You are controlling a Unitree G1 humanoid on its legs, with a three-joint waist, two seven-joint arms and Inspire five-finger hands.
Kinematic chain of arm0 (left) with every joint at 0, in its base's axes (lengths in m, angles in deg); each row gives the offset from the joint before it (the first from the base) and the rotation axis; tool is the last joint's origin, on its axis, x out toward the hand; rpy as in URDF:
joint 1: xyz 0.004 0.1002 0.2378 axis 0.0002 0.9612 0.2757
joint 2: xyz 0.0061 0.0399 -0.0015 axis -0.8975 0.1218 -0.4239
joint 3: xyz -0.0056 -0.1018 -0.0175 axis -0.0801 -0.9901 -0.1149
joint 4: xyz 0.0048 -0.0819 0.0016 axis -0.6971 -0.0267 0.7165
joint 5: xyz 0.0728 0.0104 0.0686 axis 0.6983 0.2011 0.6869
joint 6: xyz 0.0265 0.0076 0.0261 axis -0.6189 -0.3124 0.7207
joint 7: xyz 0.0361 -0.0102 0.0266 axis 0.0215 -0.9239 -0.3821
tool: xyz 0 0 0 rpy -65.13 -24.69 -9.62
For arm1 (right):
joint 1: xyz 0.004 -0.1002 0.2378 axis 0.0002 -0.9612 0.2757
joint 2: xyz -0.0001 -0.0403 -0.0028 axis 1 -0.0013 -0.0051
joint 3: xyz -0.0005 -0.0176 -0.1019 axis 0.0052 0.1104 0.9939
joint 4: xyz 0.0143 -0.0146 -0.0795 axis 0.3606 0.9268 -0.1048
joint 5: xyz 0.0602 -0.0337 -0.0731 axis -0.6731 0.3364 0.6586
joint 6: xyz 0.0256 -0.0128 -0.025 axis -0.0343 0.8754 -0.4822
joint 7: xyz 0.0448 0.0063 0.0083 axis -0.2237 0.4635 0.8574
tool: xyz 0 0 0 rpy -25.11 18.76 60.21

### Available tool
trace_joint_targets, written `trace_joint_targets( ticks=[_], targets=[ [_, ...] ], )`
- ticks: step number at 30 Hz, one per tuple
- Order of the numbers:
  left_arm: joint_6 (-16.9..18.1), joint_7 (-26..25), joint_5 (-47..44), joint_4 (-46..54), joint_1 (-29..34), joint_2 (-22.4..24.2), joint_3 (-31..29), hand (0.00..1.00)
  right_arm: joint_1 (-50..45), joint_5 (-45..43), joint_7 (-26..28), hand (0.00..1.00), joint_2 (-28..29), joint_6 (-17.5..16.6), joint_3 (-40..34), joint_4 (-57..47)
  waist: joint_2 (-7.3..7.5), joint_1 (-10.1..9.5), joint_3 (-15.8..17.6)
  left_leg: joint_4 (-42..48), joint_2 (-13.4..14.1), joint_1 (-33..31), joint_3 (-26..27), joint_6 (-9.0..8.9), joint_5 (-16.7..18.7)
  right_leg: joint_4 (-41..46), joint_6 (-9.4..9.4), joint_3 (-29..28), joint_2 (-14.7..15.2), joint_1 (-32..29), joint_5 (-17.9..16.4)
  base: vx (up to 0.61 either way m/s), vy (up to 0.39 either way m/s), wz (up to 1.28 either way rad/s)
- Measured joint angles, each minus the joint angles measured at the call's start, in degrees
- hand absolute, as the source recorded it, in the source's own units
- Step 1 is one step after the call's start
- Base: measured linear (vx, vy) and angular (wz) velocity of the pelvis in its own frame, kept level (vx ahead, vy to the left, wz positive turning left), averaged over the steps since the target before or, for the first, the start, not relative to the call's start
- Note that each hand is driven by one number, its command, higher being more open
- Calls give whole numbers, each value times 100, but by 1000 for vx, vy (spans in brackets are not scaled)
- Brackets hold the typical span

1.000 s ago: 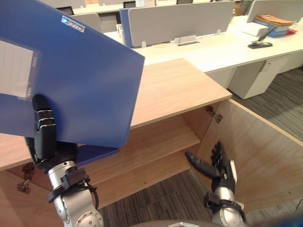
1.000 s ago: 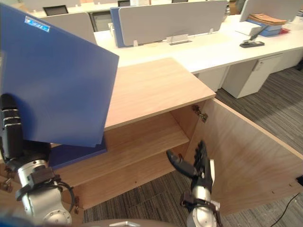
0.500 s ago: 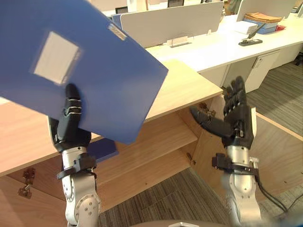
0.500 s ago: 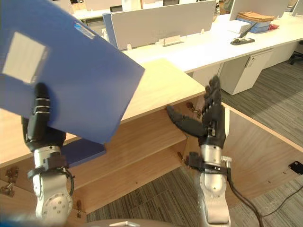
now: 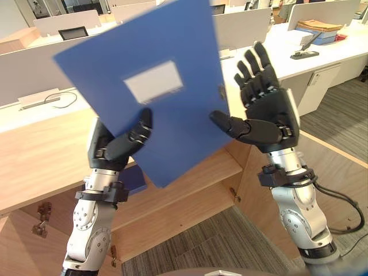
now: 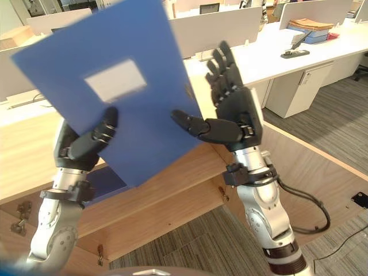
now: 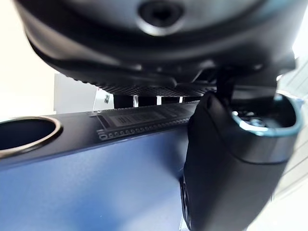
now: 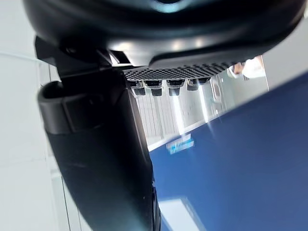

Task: Walk over to the cabinet, pick up the folder, carry it to the office cabinet, place the folder inside the office cabinet, then close the office cabinet door

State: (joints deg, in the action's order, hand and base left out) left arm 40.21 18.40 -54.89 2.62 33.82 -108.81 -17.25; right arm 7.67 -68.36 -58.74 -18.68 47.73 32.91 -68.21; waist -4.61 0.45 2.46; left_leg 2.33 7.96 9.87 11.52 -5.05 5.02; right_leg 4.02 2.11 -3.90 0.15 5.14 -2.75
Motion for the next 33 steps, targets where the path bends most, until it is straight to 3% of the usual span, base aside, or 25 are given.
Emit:
trace_joint_targets(
  ticks=[7, 14, 15, 21, 23, 25, 29, 30, 33],
  targets=[
    [9, -6, -323, -249, -16, -724, 192, 0, 578, -1077, 90, 100, -1063, -18, 558, 404, 34, -19, -23, -61, -7, -45, 13, -5, -81, -157, -7, -21, -2, -1, 155, -47, 7, -2],
    [126, -21, -914, -253, -16, -1265, 359, 0, 1127, -1145, 96, 100, -1712, -20, 861, 451, 89, -22, -65, -117, -7, -52, 33, -15, -133, -233, -18, -41, -6, -6, 229, -32, 3, -1],
    [156, -23, -1020, -256, -15, -1367, 403, 0, 1230, -1143, 96, 0, -1856, -28, 935, 475, 103, -22, -80, -121, -7, -69, 32, -20, -141, -273, -20, -39, -5, -5, 254, -34, 4, 0],
    [186, 73, -1938, -420, -7, -2262, 795, 0, 2737, -2010, 224, 0, -3721, -145, 2401, 942, 133, -51, -144, -248, -20, -91, 18, -42, -236, -387, -23, 6, 5, -5, 331, -35, 4, 3],
    [181, 459, -2169, -469, -25, -2587, 1093, 0, 3391, -2227, 782, 0, -4696, -58, 3139, 992, 153, -162, -197, -318, -17, -91, 0, -60, -275, -422, -26, 35, -1, -6, 333, -9, -5, 6],
    [165, 594, -2298, -498, 5, -2780, 1290, 0, 3432, -2337, 1103, 0, -4995, 33, 3322, 994, 189, -225, -226, -333, 0, -93, -7, -71, -284, -438, -28, 44, -17, -6, 333, 0, 0, 0],
    [165, 779, -2420, -560, 4, -2813, 1373, 0, 3409, -2438, 1325, 0, -5082, 97, 3308, 994, 182, -270, -235, -358, -8, -89, -20, -76, -290, -440, -28, 46, -9, -11, 333, 0, 0, 0],
    [167, 830, -2421, -560, 4, -2815, 1374, 100, 3374, -2434, 1329, 0, -5070, 96, 3256, 993, 182, -274, -240, -370, -11, -84, -23, -78, -294, -441, -28, 47, -8, -11, 332, 0, 0, 0],
    [136, 949, -2526, -562, 5, -2808, 1425, 100, 3191, -2297, 1387, 0, -4940, 87, 2913, 965, 184, -278, -242, -387, -12, -83, -28, -85, -303, -440, -29, 53, -7, -15, 330, 0, 0, 0]
  ],
)
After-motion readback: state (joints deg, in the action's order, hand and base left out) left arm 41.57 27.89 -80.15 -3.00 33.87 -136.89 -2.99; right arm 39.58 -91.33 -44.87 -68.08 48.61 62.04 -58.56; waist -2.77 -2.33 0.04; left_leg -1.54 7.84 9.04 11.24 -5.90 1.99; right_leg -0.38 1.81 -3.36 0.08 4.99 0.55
